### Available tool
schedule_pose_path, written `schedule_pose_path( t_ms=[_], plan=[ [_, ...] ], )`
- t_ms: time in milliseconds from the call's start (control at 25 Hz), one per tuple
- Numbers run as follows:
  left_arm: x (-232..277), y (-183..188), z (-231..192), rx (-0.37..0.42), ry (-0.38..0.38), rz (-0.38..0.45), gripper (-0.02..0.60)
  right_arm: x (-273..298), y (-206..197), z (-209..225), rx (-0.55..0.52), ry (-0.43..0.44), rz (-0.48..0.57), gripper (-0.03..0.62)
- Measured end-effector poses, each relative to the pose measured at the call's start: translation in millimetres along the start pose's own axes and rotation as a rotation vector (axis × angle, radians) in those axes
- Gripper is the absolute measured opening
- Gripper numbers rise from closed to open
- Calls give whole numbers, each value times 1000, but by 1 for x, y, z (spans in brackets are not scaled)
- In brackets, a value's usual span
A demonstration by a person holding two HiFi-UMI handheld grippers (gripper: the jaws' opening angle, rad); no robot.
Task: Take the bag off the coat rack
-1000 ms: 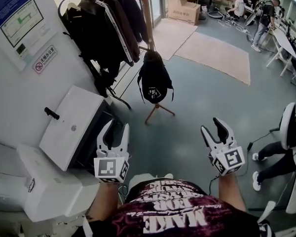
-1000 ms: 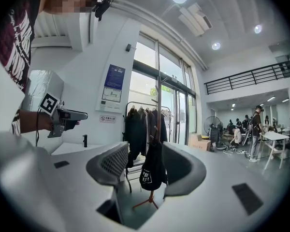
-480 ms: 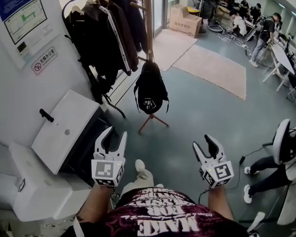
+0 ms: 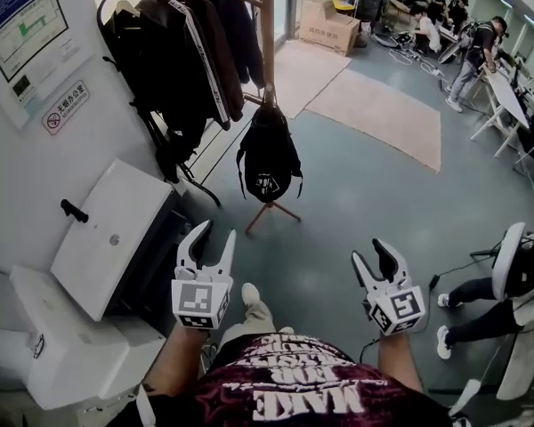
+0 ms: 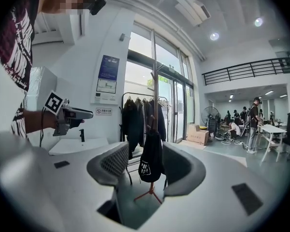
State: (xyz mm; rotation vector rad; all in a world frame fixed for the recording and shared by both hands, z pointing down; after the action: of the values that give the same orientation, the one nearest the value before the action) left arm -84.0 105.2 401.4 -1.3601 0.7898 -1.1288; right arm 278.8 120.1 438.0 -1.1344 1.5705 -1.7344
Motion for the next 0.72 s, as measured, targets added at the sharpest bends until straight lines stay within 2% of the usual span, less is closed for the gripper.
schedule_pose_path(
  t_ms=[720],
  plan=[
    [110, 15, -102, -18, 17, 22, 166, 158, 59, 22, -33, 18, 30, 209]
  ],
)
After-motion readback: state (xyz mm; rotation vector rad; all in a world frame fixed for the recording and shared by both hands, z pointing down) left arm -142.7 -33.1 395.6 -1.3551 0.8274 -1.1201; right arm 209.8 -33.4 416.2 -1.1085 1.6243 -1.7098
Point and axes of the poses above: the fingertips, and each gripper's own axes: x forward along the fingers, z to its right, y out of its top, the point moved 8 cm from there along -x, backward along the fingers, and after that the axes turned 2 degrees about -z, right-handed, at the moved point
